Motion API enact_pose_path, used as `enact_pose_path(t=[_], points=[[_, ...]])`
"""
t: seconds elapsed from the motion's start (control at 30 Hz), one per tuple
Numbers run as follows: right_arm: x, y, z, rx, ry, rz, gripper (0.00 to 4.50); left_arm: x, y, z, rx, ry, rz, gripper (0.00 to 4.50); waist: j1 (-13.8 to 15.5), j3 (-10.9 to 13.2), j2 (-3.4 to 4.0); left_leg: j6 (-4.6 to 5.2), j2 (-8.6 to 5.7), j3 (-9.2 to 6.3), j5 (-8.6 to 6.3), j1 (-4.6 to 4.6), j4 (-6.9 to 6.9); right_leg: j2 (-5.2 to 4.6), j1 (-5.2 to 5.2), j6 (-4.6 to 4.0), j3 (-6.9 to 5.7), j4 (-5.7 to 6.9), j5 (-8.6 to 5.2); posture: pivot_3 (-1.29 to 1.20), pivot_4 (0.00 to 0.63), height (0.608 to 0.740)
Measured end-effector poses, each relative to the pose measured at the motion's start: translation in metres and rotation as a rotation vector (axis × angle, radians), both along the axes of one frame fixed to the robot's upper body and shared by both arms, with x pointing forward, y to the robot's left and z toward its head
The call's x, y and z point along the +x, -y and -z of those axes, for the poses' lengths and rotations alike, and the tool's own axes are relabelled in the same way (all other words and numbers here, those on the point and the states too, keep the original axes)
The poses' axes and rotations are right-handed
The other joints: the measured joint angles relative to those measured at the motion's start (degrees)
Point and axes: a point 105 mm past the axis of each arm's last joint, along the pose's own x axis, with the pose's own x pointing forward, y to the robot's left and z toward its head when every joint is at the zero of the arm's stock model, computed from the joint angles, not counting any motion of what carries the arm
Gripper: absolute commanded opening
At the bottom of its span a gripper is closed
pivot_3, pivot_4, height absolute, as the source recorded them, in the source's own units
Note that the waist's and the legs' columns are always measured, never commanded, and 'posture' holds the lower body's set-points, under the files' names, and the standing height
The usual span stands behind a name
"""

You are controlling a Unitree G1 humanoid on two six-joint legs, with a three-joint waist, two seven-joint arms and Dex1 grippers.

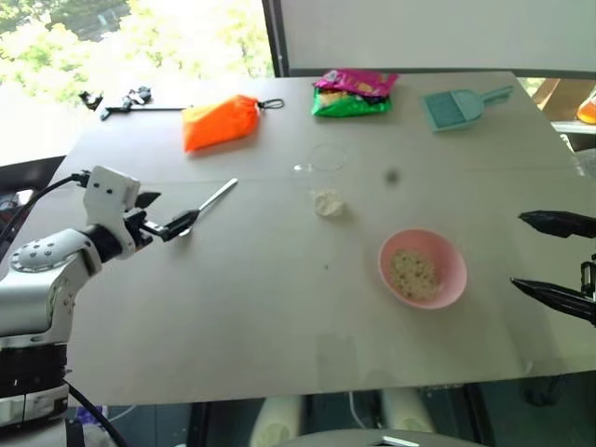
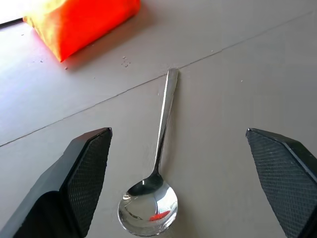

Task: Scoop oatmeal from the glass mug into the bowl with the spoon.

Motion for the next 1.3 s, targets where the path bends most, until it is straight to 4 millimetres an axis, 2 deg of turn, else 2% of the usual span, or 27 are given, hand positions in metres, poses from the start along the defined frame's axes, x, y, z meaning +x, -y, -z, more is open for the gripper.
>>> enact_pose_path(t=[0.13, 0.27, 0.4, 0.47, 0.5, 0.57, 0.7, 0.73, 0.77, 0.8, 0.97, 1.07, 1.17, 1.3], points=[[-0.002, -0.003, -0.014, 0.037, 0.046, -0.022, 4.47, 0.028, 0.004, -0.001, 0.031, -0.055, -0.002, 4.5, 0.1, 0.1, -0.12, -0.01, -0.03, -0.01, 0.01, -0.05, 0.05, 0.0, -0.02, 0.0, -0.11, 0.1, 0.0, 0.0, 0.15, 0.74], [-0.005, -0.009, -0.021, 0.051, 0.076, -0.042, 4.47, 0.048, 0.006, 0.0, 0.037, -0.11, -0.011, 4.5, -0.1, 0.1, -0.13, -0.03, -0.05, 0.02, 0.02, -0.15, 0.06, 0.0, -0.11, 0.01, -0.1, 0.09, 0.0, 0.0, 0.15, 0.74], [-0.005, -0.008, -0.019, 0.062, 0.07, -0.035, 4.47, 0.056, 0.002, 0.014, 0.053, -0.193, -0.029, 4.5, -0.6, 0.1, -0.17, -0.26, -0.06, 0.15, 0.15, -0.24, 0.07, 0.01, -0.21, 0.02, -0.07, 0.12, 0.0, 0.0, 0.15, 0.74], [-0.005, -0.007, -0.016, 0.06, 0.059, -0.025, 4.5, 0.056, -0.002, 0.023, 0.064, -0.25, -0.036, 3.97, -0.7, 0.1, -0.18, -0.26, -0.06, 0.2, 0.15, -0.24, 0.07, 0.01, -0.22, 0.02, -0.05, 0.15, -0.01, 0.0, 0.15, 0.74], [-0.005, -0.006, -0.014, 0.061, 0.054, -0.02, 4.5, 0.056, -0.004, 0.029, 0.055, -0.279, -0.038, 3.87, -0.7, 0.1, -0.19, -0.26, -0.06, 0.21, 0.15, -0.24, 0.07, 0.02, -0.23, 0.02, -0.05, 0.15, -0.01, 0.0, 0.15, 0.74], [-0.006, -0.006, -0.013, 0.062, 0.05, -0.017, 4.5, 0.057, -0.003, 0.029, 0.054, -0.291, -0.028, 3.19, -0.6, 0.1, -0.19, -0.26, -0.06, 0.2, 0.15, -0.23, 0.09, 0.01, -0.23, 0.02, -0.06, 0.19, -0.01, 0.0, 0.15, 0.74], [-0.005, -0.005, -0.011, 0.051, 0.046, -0.008, 4.5, 0.061, -0.001, 0.03, 0.055, -0.307, -0.019, 1.22, -0.6, 0.1, -0.18, -0.2, -0.06, 0.2, 0.13, -0.12, 0.12, 0.01, -0.19, 0.02, -0.01, 0.31, -0.01, 0.0, 0.15, 0.74], [-0.005, -0.005, -0.011, 0.049, 0.046, -0.006, 4.5, 0.061, -0.002, 0.03, 0.055, -0.309, -0.022, 0.99, -0.6, 0.1, -0.17, -0.12, -0.05, 0.2, 0.08, -0.11, 0.13, 0.02, -0.19, 0.02, -0.01, 0.33, -0.01, 0.0, 0.15, 0.74], [-0.005, -0.005, -0.011, 0.047, 0.046, -0.005, 4.5, 0.061, -0.003, 0.031, 0.054, -0.311, -0.025, 0.4, -0.7, 0.1, -0.17, -0.03, -0.05, 0.19, 0.04, -0.09, 0.13, 0.02, -0.19, 0.02, 0.0, 0.35, -0.01, 0.0, 0.15, 0.74], [-0.005, -0.005, -0.01, 0.047, 0.046, -0.002, 4.5, 0.061, -0.003, 0.031, 0.052, -0.311, -0.028, 0.12, -0.7, 0.1, -0.16, -0.03, -0.05, 0.15, 0.04, -0.08, 0.14, 0.02, -0.18, 0.02, 0.01, 0.36, -0.01, 0.0, 0.15, 0.74], [-0.001, -0.005, -0.013, 0.049, 0.06, 0.02, 4.5, 0.062, -0.004, 0.029, -0.022, -0.292, -0.037, 0.04, -0.6, 0.1, -0.16, -0.04, -0.06, 0.0, 0.04, -0.13, 0.2, 0.01, -0.19, 0.02, 0.02, 0.34, 0.0, 0.0, 0.15, 0.74], [0.013, -0.003, -0.024, 0.095, 0.12, 0.097, 4.5, 0.059, -0.005, 0.02, -0.139, -0.215, -0.049, 0.04, -0.7, 0.1, -0.23, -0.28, -0.04, -0.04, 0.17, -0.29, 0.27, 0.0, -0.32, 0.03, 0.0, 0.36, 0.0, 0.0, 0.15, 0.74], [0.029, 0.002, -0.032, 0.127, 0.157, 0.214, 4.5, 0.054, -0.002, -0.009, -0.185, -0.08, -0.042, 0.04, -0.6, 0.1, -0.27, -0.29, -0.02, -0.12, 0.18, -0.43, 0.29, -0.01, -0.41, 0.02, -0.05, 0.31, 0.0, 0.0, 0.15, 0.74], [0.041, 0.002, -0.026, 0.127, 0.125, 0.293, 4.5, 0.044, 0.004, -0.037, -0.163, 0.056, -0.029, 0.04, -0.4, 0.1, -0.27, -0.29, -0.06, -0.12, 0.18, -0.48, 0.29, -0.09, -0.41, 0.02, -0.06, 0.27, 0.0, 0.0, 0.15, 0.74]])
